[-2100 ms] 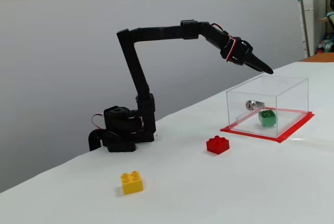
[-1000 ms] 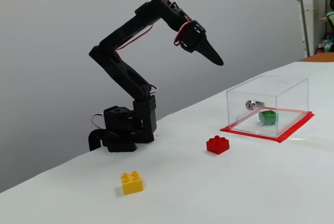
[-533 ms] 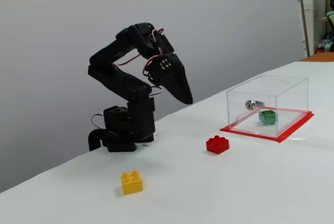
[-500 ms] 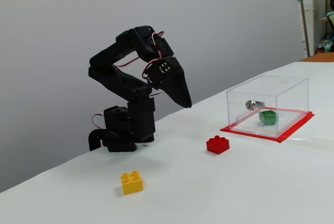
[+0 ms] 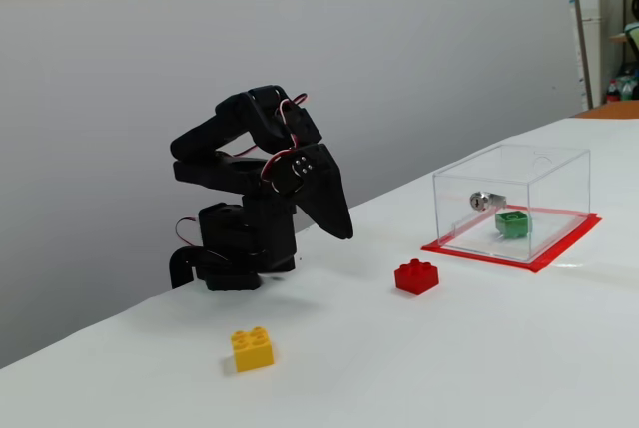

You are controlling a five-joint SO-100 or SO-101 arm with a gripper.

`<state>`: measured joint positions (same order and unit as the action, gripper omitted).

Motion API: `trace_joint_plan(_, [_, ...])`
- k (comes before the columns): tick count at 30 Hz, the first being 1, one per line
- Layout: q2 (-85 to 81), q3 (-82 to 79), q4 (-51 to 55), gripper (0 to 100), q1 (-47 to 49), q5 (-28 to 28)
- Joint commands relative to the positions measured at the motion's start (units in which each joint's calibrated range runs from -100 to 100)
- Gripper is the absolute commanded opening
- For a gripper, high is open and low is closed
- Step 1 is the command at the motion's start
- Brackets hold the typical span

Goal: Pick the green lego brick and place it into the transparent box

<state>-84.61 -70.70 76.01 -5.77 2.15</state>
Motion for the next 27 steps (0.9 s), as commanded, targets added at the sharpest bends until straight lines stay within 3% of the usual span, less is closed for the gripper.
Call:
trace_joint_plan(1, [-2.4, -1.5, -0.5, 1, -0.5, 0.1])
trace_joint_plan(13, [-15.4, -12.8, -0.7, 1, -0.5, 0.1])
trace_joint_plan(27, [-15.1, -24.5, -12.1, 1, -3.3, -0.1])
